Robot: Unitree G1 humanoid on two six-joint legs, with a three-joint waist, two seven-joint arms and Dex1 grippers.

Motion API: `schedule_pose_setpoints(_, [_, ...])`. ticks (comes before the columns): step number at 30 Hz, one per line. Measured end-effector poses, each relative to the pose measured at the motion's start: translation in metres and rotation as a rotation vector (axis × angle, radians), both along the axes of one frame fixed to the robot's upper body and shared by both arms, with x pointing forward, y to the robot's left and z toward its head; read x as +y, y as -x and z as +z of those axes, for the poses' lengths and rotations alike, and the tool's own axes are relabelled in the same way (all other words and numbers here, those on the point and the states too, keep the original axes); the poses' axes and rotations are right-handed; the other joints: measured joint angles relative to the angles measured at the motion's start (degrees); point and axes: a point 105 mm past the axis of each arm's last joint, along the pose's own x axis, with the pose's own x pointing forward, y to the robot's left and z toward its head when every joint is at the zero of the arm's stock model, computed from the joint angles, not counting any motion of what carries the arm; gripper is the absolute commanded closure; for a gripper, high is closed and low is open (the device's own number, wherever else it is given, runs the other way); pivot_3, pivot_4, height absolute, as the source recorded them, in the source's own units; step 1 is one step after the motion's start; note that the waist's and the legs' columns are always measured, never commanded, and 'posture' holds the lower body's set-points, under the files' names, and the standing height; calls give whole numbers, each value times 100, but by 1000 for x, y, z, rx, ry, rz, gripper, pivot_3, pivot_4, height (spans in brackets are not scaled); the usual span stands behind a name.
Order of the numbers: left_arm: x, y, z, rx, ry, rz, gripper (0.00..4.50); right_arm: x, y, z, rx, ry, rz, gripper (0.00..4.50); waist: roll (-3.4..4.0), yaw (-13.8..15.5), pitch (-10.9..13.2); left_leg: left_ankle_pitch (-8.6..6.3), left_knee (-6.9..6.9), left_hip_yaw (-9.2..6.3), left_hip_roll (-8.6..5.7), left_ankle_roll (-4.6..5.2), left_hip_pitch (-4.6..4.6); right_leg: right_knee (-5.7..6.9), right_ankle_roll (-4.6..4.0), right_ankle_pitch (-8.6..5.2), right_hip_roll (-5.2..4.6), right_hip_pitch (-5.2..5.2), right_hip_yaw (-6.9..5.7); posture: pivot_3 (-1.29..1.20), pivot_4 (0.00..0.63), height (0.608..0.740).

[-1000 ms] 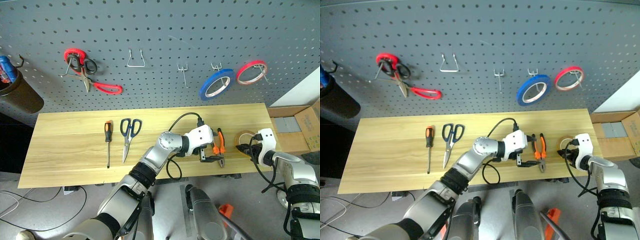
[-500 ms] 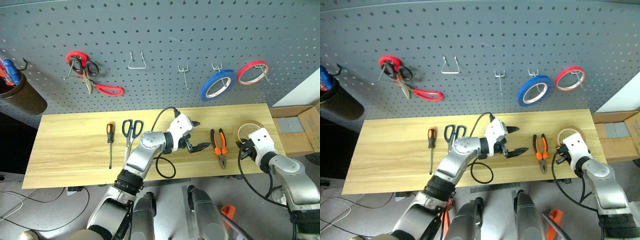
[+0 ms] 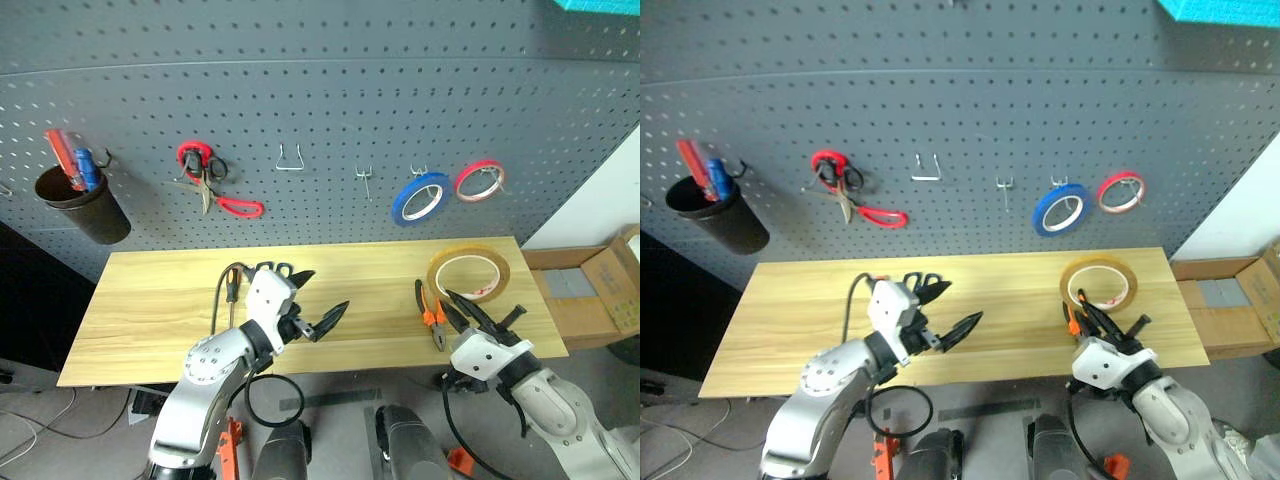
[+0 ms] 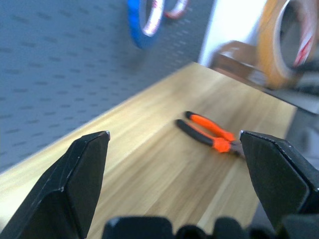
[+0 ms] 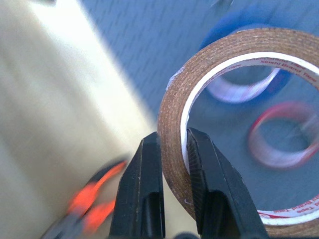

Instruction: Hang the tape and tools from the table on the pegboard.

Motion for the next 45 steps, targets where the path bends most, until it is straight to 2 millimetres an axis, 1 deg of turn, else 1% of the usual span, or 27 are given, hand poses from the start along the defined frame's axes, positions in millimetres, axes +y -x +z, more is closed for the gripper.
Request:
schedule_pose_setpoints(1, [4,1,2,1,14,23,0,4,-6,4,-31,-2,19,4385,-12,5,-39,4,0,0,1,5,5,2,-5,3,1,2,0,-54,105,740])
schedule_pose_setpoints(2, [8,0,5,0,35,55,0,12,-19,11,-71,-24,47,4385,-23,5,-83,12,0,0,6,8,6,0,-20,15,9,2,2,-42,103,740])
schedule_pose_setpoints(3, [7,-1,7,-4,47,61,0,19,-27,17,-98,-41,68,4385,-24,0,-113,16,1,1,9,6,7,0,-24,22,13,1,3,-39,102,740])
schedule_pose_setpoints(4, [7,-2,10,-10,64,79,0,31,-37,22,-121,-61,110,4385,-27,-1,-149,22,-2,1,9,5,14,4,-19,27,16,4,5,-31,99,740])
schedule_pose_setpoints(5, [4,-5,13,-19,80,87,0,42,-48,25,-130,-81,139,4385,-32,3,-177,25,-3,0,11,2,19,7,-24,31,21,6,5,-22,97,740])
schedule_pose_setpoints(6, [-1,-7,17,-30,90,78,0,50,-53,29,-139,-94,161,4385,-27,25,-194,32,-6,-4,10,1,18,9,-28,34,21,5,3,-15,97,740])
schedule_pose_setpoints(7, [-6,-10,21,-42,102,76,0,57,-59,30,-141,-105,185,4385,-27,57,-212,33,-12,-4,10,2,21,10,-52,47,21,5,3,-11,96,740])
schedule_pose_setpoints(8, [-12,-15,28,-60,117,74,0,65,-67,30,-138,-115,204,4385,-24,128,-223,34,-11,-7,10,1,21,13,-55,48,22,6,0,-7,96,740])
schedule_pose_setpoints(11, [-26,-26,47,-109,131,54,0,76,-81,29,-111,-136,250,4385,-19,276,-247,35,-11,-8,6,-1,12,7,-57,49,21,2,0,-1,99,740])
schedule_pose_setpoints(12, [-28,-29,51,-120,130,49,0,77,-84,29,-100,-137,258,4385,-15,299,-255,35,-11,-8,5,-1,7,3,-57,50,20,0,1,1,99,740])
schedule_pose_setpoints(14, [-30,-35,51,-115,120,45,0,79,-88,23,-58,-143,288,4385,-13,302,-278,34,-11,-6,4,-2,5,2,-57,50,19,-2,3,0,98,740])
schedule_pose_setpoints(17, [-32,-41,43,-80,107,43,0,79,-91,11,26,-145,323,4385,-11,289,-282,32,-20,-5,6,-7,2,-1,-60,48,19,-9,3,-10,102,740])
schedule_pose_setpoints(21, [-33,-43,35,-56,91,30,0,83,-92,1,115,-141,388,4385,-11,269,-282,30,-20,-5,7,-6,2,0,-61,47,19,-10,2,-21,106,740])
schedule_pose_setpoints(23, [-33,-44,33,-53,88,28,0,84,-95,1,134,-118,414,4385,-9,262,-282,30,-16,-4,6,-5,4,5,-61,47,19,-10,4,-24,107,740])
schedule_pose_setpoints(27, [-34,-45,29,-43,84,15,0,85,-102,9,141,-90,455,4385,-8,264,-283,30,-15,-6,7,-4,10,10,-61,47,20,-5,1,-31,109,740])
schedule_pose_setpoints(30, [-34,-47,29,-47,84,14,0,85,-106,11,151,-72,471,4385,-8,263,-283,30,-15,-5,7,-4,10,10,-61,47,20,-5,3,-34,110,740])
schedule_pose_setpoints(34, [-34,-49,28,-49,85,11,0,80,-112,9,200,-42,482,4385,-8,263,-283,31,-15,-4,6,-5,10,9,-61,48,20,-5,4,-34,112,740])
schedule_pose_setpoints(39, [-34,-50,27,-49,84,9,0,74,-115,-3,294,-41,479,4385,-7,263,-283,30,-15,-4,7,-4,10,9,-61,48,19,-6,4,-31,116,740])
schedule_pose_setpoints(41, [-34,-50,27,-51,85,5,0,71,-116,-5,318,-46,472,3671,-7,263,-283,30,-15,-4,7,-4,10,9,-61,48,19,-6,4,-29,119,740])
schedule_pose_setpoints(42, [-34,-50,27,-55,85,5,0,70,-117,-6,329,-52,468,3462,-7,263,-283,30,-15,-4,7,-4,10,10,-62,48,20,-6,4,-29,121,740])
schedule_pose_setpoints(45, [-34,-50,28,-62,87,7,0,66,-119,-5,338,-68,450,2482,-7,264,-283,30,-15,-4,7,-4,10,10,-62,48,19,-6,5,-29,128,740])
